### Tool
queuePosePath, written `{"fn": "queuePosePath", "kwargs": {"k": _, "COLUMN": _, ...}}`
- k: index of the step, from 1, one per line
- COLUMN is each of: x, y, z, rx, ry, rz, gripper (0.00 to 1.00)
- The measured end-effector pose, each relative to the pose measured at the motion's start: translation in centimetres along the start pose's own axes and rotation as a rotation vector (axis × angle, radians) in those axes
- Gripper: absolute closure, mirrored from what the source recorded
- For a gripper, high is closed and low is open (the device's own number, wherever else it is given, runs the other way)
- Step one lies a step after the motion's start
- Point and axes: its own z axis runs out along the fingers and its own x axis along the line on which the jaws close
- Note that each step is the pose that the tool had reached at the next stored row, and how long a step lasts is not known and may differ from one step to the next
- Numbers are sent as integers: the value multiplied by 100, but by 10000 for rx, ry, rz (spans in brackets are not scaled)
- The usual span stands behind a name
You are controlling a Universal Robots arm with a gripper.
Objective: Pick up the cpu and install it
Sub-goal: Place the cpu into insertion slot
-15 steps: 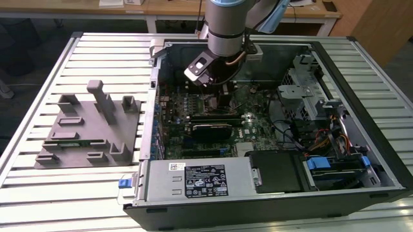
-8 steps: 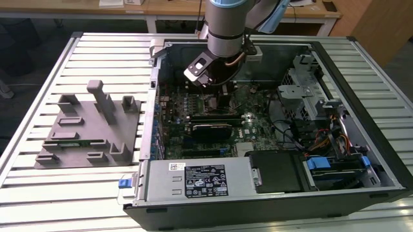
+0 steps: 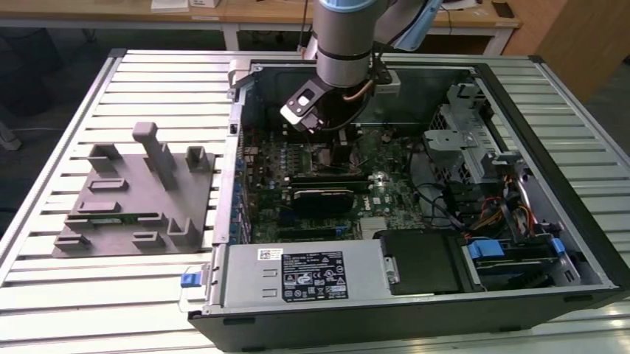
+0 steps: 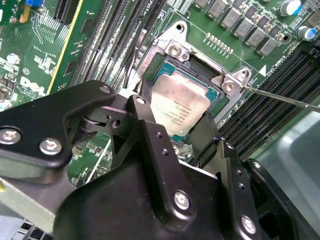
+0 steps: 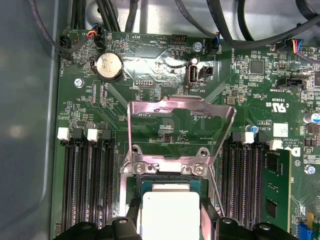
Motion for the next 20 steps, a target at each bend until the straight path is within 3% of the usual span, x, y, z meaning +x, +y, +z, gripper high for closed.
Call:
{"fn": "queuePosePath", "kwargs": {"k": 5, "x": 0, "y": -7, "z": 4, "rx": -67, "ry": -3, "rz": 4, "gripper": 46}}
{"fn": "queuePosePath", "kwargs": {"k": 20, "x": 1, "y": -10, "z": 13, "rx": -72, "ry": -2, "rz": 23, "gripper": 46}}
